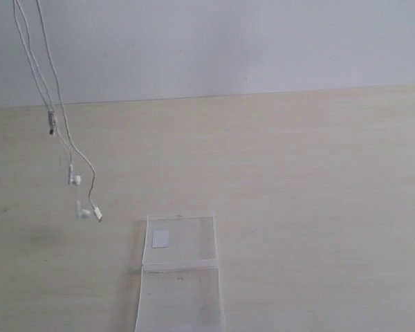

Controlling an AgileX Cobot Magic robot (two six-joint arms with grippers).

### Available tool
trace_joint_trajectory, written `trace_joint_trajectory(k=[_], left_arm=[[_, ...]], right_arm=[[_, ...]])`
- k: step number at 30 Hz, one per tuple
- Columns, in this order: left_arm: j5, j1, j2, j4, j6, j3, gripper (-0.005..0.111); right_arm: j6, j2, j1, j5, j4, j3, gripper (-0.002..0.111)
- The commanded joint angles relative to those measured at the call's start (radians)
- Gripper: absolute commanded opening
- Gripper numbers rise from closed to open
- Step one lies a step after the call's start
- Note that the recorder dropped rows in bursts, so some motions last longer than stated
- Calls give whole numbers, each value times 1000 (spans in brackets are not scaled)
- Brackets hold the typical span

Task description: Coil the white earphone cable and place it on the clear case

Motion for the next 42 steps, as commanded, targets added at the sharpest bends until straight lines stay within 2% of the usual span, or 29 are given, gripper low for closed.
trace_joint_trajectory(k=[1,6,8,11,14,19,23,26,28,30,34,36,42], left_arm=[[6,2,-3,-10,-14,-6,0],[11,2,-3,-14,-16,-6,0],[13,2,-3,-16,-18,-6,0],[10,2,-6,-18,-18,-6,0],[6,2,-8,-18,-18,-6,0],[6,2,-8,-24,-18,-6,0],[6,2,-9,-32,-18,-6,0],[3,2,-9,-40,-18,-6,0],[6,2,-9,-43,-18,-6,0],[7,2,-9,-43,-18,-6,0],[10,2,-8,-61,-18,-6,0],[18,2,-8,-67,-18,-6,0],[27,2,-8,-139,15,-6,0]], right_arm=[[126,-5,-5,-301,13,4,0],[328,-5,-5,-682,142,4,0],[400,-5,-5,-751,151,-2,0],[423,22,-5,-602,30,-157,0],[608,142,-5,-414,-144,-357,0],[910,453,-5,-392,-344,-622,0],[884,669,-5,-422,-360,-726,0],[882,825,-5,-494,-457,-738,0],[959,907,-5,-567,-494,-736,0],[1008,982,-5,-676,-548,-733,0],[944,1164,-4,-1105,-688,-733,0],[927,1247,6,-1219,-695,-737,0],[874,1411,95,-1247,-858,-819,0]])
